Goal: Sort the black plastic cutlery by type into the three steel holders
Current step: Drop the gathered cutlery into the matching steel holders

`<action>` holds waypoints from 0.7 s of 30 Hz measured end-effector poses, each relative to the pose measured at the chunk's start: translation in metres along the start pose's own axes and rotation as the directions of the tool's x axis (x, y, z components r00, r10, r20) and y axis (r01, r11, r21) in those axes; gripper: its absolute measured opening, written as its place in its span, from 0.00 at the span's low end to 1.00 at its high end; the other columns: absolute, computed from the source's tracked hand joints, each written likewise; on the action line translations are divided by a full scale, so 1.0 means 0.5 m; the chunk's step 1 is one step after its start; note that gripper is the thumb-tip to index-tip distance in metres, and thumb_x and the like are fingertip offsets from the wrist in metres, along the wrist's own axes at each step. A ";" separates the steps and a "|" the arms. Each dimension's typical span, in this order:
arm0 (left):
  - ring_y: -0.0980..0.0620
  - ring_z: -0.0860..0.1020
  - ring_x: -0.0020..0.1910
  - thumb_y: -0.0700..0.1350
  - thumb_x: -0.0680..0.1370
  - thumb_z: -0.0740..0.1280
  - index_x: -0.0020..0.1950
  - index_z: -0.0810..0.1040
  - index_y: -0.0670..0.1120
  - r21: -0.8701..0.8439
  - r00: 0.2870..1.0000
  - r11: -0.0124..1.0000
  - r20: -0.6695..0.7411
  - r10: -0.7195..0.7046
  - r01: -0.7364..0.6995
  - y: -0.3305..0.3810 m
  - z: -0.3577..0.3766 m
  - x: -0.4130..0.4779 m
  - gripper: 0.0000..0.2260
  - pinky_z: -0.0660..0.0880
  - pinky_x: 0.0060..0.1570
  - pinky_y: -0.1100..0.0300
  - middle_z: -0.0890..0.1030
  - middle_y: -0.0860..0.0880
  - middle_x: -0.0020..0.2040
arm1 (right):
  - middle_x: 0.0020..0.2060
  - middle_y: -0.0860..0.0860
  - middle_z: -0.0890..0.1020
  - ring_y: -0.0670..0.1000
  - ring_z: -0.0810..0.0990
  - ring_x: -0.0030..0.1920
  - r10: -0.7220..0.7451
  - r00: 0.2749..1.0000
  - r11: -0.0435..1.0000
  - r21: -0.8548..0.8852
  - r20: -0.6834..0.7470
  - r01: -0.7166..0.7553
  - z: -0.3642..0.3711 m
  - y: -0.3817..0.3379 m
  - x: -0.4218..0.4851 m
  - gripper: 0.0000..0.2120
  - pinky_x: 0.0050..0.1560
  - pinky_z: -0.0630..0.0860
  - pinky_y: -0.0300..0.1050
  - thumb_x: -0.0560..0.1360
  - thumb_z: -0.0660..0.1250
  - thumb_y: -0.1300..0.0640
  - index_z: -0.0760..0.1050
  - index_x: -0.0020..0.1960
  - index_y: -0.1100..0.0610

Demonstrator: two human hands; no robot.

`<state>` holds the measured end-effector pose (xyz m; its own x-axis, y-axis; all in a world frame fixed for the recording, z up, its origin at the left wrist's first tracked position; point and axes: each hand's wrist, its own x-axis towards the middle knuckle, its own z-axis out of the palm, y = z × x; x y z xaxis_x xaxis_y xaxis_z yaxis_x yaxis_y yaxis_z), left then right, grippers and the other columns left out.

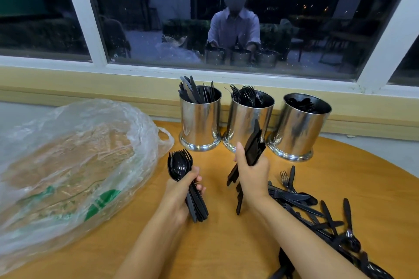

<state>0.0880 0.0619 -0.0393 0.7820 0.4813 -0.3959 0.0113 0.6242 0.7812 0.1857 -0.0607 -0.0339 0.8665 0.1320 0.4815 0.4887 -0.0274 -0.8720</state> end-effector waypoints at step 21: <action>0.55 0.73 0.25 0.40 0.77 0.70 0.50 0.76 0.41 -0.046 0.999 0.999 0.051 0.019 -0.017 0.062 0.008 0.028 0.05 0.80 0.32 0.60 0.76 0.49 0.31 | 0.22 0.47 0.69 0.48 0.70 0.26 0.040 0.999 0.978 -0.207 0.033 -0.032 0.058 -0.068 0.178 0.23 0.30 0.69 0.46 0.76 0.67 0.48 0.65 0.27 0.54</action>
<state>0.1015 0.0857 -0.0186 0.8129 0.4612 -0.3555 -0.0307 0.6436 0.7648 0.2432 -0.0192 0.0359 0.8813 0.1637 0.4433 0.4713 -0.2364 -0.8497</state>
